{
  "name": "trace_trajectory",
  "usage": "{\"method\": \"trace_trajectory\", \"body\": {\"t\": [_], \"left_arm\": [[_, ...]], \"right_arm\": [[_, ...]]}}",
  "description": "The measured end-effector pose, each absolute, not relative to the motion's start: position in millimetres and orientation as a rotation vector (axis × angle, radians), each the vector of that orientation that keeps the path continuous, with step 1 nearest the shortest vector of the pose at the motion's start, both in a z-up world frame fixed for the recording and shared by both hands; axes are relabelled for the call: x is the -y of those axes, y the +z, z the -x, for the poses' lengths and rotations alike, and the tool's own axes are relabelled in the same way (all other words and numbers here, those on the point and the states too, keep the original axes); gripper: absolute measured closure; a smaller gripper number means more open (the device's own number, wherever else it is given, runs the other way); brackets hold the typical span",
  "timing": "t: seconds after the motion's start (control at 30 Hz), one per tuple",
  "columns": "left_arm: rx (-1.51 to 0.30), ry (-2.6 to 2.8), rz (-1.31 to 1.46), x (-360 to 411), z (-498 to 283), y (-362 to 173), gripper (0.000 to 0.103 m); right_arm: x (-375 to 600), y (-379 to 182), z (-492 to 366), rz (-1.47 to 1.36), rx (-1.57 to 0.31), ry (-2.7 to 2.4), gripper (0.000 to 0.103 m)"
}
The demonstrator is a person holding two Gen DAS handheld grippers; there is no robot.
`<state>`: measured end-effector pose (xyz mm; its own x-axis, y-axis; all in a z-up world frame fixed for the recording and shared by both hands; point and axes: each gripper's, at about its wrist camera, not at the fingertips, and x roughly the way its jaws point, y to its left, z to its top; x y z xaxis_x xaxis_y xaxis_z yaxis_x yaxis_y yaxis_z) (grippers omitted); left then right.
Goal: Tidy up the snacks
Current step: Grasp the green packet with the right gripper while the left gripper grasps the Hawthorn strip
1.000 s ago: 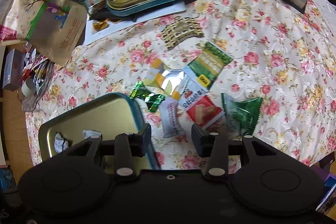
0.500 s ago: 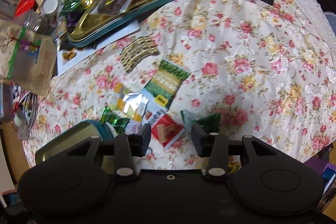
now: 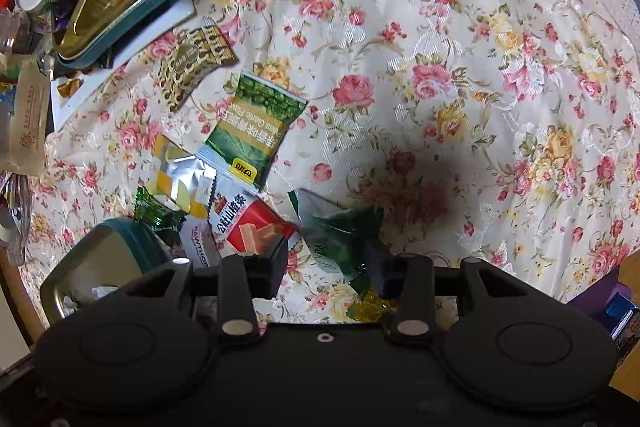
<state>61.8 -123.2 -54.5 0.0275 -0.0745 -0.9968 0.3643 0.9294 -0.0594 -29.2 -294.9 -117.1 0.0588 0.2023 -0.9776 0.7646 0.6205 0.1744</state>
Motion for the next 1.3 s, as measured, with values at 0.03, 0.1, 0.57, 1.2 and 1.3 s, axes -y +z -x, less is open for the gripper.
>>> {"method": "trace_trajectory", "body": {"t": [0.03, 0.1, 0.57, 1.2, 1.3], "left_arm": [[-1.509, -0.346, -0.240, 125, -61, -55, 0.061], [-1.513, -0.349, -0.246, 128, -61, -56, 0.061], [-1.518, -0.349, -0.249, 133, -63, -60, 0.061], [-1.523, -0.352, -0.252, 136, -64, -63, 0.061], [-1.526, -0.350, -0.240, 134, -67, -64, 0.061]], "right_arm": [[294, -119, 28, -0.848, -1.495, -0.513, 0.059], [291, -123, 26, -0.828, -1.511, -0.518, 0.059], [312, -107, 45, -0.884, -1.478, -0.567, 0.055], [306, -127, 48, -0.961, -1.493, -0.575, 0.048], [305, -132, 43, -0.969, -1.473, -0.586, 0.049]]}}
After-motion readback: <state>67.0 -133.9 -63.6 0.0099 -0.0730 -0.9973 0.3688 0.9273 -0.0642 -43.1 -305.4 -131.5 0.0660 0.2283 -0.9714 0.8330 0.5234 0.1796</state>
